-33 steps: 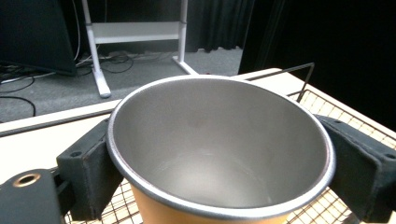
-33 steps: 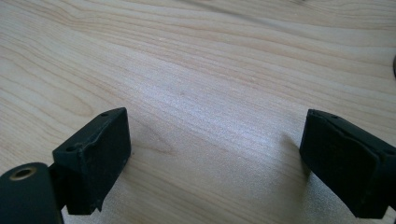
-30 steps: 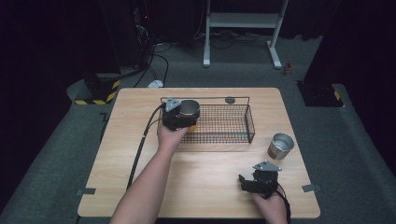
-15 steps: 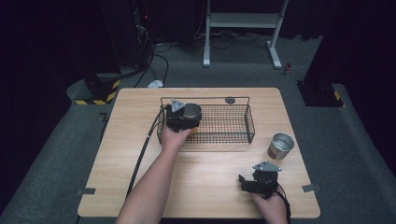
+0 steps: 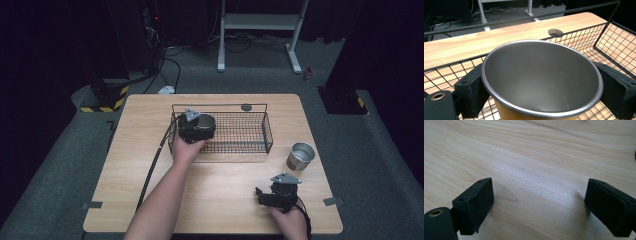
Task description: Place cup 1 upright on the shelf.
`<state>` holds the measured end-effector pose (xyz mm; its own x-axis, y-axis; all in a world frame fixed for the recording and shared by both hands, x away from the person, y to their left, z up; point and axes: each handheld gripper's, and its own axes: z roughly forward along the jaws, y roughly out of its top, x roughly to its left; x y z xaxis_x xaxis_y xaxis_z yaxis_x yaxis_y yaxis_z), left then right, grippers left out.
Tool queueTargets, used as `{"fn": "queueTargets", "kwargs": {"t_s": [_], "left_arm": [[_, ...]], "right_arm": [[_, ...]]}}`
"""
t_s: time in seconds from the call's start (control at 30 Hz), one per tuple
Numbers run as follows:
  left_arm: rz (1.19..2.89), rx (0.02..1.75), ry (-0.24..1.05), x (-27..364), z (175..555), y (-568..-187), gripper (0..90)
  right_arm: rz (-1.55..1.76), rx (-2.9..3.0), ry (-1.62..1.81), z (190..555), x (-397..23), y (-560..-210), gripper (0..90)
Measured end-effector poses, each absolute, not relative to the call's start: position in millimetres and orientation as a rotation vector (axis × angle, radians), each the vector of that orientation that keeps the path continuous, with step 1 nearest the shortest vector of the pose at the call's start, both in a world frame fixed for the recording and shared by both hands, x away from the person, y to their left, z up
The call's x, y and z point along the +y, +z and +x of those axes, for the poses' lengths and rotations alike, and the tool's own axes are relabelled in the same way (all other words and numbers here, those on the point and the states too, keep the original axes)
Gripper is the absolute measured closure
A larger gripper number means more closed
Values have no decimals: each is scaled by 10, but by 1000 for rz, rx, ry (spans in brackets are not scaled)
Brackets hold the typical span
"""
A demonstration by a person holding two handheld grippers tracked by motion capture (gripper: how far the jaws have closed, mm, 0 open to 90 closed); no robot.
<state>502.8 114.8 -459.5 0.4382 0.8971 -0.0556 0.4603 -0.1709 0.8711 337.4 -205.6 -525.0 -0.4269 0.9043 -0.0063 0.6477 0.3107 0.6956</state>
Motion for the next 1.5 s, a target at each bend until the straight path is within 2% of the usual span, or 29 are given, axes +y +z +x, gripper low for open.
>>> {"fn": "queueTargets", "kwargs": {"t_s": [0.67, 0.93, 1.13, 1.5], "left_arm": [[1818, 1130, 645, 1220, 4895, -4642, 91], [1820, 1148, 618, 1286, 4871, -4652, 92], [1897, 1186, 685, 1279, 4859, -4680, 120], [1855, 1209, 638, 1340, 4838, -4665, 86]], "right_arm": [[1380, 2186, 878, 3371, -2055, -5251, 90], [1382, 2187, 880, 3370, -2054, -5250, 90], [1383, 2186, 881, 3370, -2054, -5250, 90], [1385, 2186, 881, 3367, -2053, -5250, 90]]}}
